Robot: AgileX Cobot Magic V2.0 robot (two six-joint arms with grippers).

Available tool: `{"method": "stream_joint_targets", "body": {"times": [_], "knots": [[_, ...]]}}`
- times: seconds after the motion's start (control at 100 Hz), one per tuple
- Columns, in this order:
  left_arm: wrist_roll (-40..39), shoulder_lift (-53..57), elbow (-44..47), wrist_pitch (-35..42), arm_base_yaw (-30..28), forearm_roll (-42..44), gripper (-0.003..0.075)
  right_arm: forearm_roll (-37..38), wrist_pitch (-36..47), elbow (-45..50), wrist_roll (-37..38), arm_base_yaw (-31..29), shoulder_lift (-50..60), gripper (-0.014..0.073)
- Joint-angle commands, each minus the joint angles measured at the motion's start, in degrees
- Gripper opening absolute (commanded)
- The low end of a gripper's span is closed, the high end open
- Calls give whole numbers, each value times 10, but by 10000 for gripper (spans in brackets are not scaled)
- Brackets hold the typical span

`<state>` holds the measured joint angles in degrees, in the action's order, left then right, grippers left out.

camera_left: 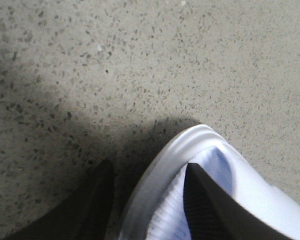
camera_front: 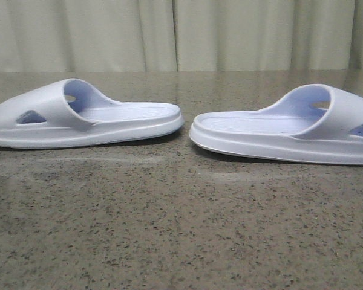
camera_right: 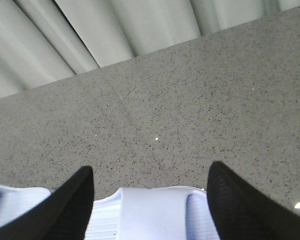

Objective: Insert blue slippers together front up

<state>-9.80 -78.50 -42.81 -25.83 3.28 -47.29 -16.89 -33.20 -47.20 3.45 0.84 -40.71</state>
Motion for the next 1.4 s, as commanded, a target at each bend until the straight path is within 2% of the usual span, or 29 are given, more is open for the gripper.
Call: {"method": "stream_joint_targets", "body": {"times": [0.0, 1.0, 1.12, 1.39], "knots": [[6, 6, -17, 13, 0, -16, 286, -6, 47, -21, -4, -3, -2, 419], [28, 4, -17, 4, 0, -25, 282, -6, 47, -21, -4, -3, -2, 419], [35, 4, -17, 3, 0, -26, 235, -6, 47, -21, -4, -3, -2, 419], [39, 4, -17, -2, 0, -27, 79, -6, 47, -21, -4, -3, -2, 419]]}}
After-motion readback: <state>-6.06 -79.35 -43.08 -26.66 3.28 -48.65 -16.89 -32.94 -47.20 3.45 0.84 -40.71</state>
